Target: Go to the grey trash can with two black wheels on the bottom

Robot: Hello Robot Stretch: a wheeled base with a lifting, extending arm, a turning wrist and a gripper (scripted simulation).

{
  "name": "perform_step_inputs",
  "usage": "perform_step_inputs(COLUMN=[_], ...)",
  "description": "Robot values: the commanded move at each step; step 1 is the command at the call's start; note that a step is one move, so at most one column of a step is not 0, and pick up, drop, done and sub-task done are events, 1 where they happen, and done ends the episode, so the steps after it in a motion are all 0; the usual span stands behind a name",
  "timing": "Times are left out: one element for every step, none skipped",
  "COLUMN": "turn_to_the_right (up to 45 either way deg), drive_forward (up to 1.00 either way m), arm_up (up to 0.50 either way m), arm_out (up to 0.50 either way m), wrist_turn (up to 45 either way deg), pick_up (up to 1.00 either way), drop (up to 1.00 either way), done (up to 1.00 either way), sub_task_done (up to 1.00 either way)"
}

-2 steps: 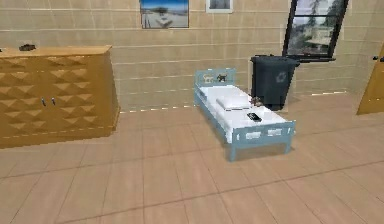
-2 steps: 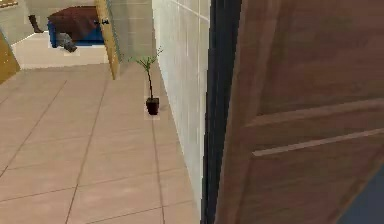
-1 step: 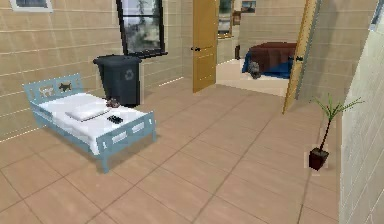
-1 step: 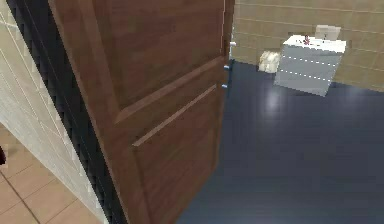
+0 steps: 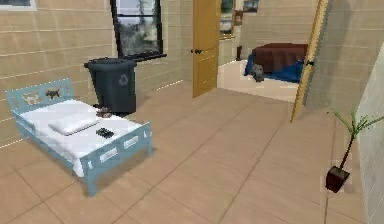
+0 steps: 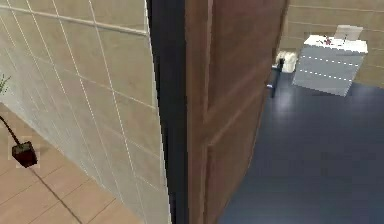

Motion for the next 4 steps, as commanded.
perform_step_inputs(turn_to_the_right=[24.0,0.0,-30.0,0.0], drive_forward=[0.00,0.65,0.00,1.00], arm_up=[0.00,0.00,0.00,0.00], arm_out=[0.00,0.00,0.00,0.00], wrist_turn=[0.0,0.0,0.0,0.0], pick_up=[0.00,0.00,0.00,0.00], drop=[0.00,0.00,0.00,0.00], done=[0.00,0.00,0.00,0.00], sub_task_done=[0.00,0.00,0.00,0.00])
